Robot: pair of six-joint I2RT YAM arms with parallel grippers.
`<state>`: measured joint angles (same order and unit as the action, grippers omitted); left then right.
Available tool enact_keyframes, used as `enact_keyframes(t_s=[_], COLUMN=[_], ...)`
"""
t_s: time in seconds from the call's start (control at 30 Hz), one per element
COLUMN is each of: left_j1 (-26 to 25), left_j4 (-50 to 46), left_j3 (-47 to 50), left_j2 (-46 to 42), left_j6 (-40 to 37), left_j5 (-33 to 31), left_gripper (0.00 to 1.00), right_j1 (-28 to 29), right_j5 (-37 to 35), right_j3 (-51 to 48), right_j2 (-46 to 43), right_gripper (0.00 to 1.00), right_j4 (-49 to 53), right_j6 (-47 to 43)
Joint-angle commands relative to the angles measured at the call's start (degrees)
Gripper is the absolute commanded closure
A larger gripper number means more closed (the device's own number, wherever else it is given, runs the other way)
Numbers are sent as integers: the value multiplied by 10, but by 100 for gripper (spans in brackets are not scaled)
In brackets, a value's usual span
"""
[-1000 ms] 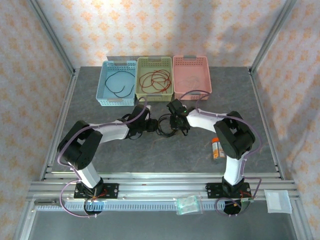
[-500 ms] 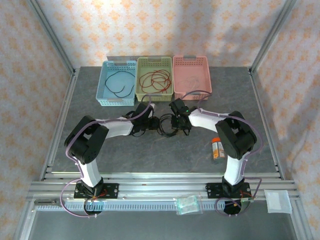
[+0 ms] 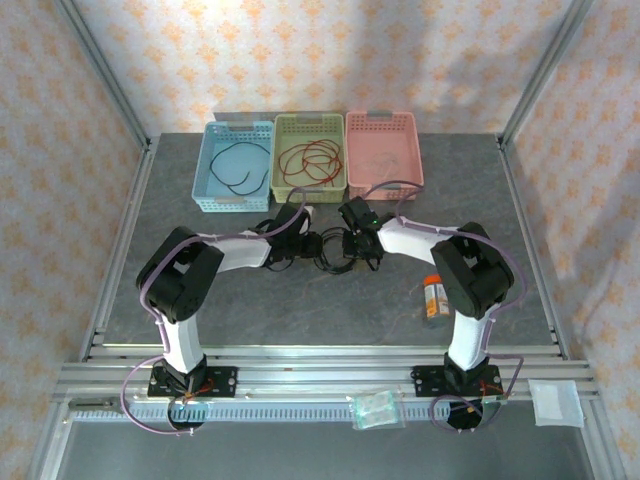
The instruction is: Untangle the cables
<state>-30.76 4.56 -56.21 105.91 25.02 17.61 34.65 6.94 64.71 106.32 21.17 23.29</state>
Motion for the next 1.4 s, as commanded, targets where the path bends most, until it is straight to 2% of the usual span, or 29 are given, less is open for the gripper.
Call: enact_keyframes(t_s=[0.0, 0.27, 0.47, 0.73, 0.9, 1.03, 1.13, 1.37], left_j1=[-4, -4, -4, -4, -4, -4, -5, -4], left_j4=[-9, -8, -9, -20, -29, -25, -24, -30], left_j3=[-21, -27, -20, -9, -2, 6, 12, 15], left_j2=[16, 30, 11, -52, -87, -117, -142, -196], left_j6=[-14, -13, -10, -12, -15, -18, -22, -46], left_j5=[1, 1, -2, -20, -25, -16, -11, 8], left_gripper=[75, 77, 88, 96, 98, 100, 100, 100], right_j1=[-5, -5, -5, -5, -5, -5, -5, -5], right_j5=[1, -1, -9, -23, -30, -21, -18, -42], right_j3=[-16, -16, -15, -15, -15, -19, -26, -53], right_j2=[1, 0, -1, -4, -8, -14, -31, -101], right_gripper=[88, 88, 88, 86, 78, 58, 50, 45], right_j4=[-18, -17, -14, -12, -12, -25, -37, -67], right_j6=[-7, -8, -8, -5, -5, -4, -3, -19])
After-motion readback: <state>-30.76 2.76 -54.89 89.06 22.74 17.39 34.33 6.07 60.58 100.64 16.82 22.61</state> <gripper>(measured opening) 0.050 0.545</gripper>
